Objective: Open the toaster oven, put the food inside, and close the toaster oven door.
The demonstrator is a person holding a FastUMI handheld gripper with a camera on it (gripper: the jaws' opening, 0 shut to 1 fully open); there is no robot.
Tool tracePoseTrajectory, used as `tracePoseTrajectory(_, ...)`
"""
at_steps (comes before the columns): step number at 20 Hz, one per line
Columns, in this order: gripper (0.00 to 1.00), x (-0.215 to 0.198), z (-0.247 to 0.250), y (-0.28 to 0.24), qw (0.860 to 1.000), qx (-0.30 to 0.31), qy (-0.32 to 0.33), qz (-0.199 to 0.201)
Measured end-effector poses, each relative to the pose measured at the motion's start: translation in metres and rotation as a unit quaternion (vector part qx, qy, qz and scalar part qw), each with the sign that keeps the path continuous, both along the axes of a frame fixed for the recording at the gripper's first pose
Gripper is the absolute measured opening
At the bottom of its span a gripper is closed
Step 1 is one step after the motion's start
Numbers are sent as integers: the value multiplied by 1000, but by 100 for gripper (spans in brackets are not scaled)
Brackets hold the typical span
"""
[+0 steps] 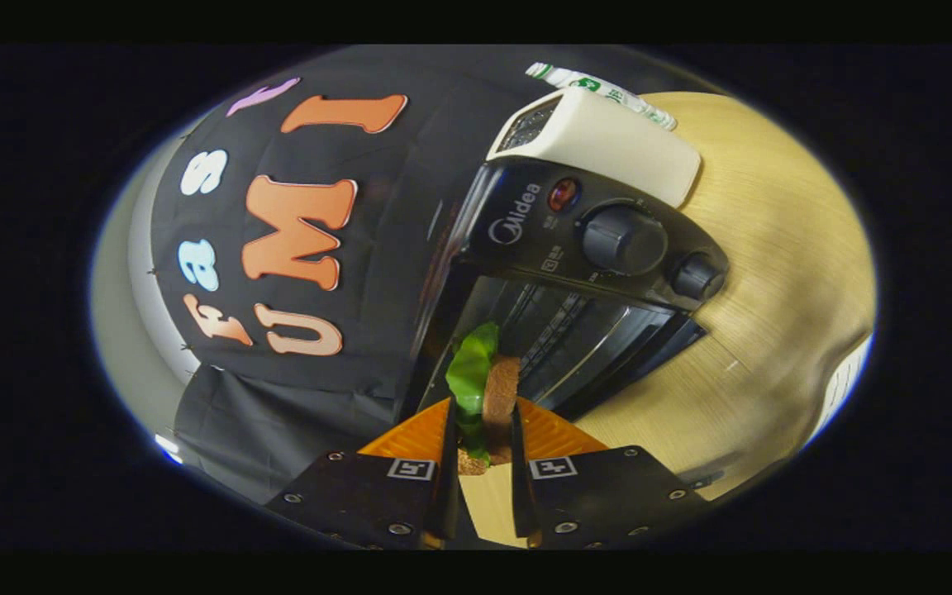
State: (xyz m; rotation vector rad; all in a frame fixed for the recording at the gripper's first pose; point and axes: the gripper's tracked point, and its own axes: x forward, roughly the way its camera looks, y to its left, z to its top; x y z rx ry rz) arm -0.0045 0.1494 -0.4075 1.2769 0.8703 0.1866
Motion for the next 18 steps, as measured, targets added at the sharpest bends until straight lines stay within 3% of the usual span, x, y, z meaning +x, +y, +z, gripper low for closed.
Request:
tracePoseTrajectory(3,27,21,-1,2,999,25,-3,-32)
tracePoseTrajectory(11,31,32,-31,15,998,-25,2,-51)
tracePoseTrajectory(14,43,22,-40,15,998,-29,36,-38)
tracePoseTrajectory(18,78,1,-40,13,997,-31,67,-6)
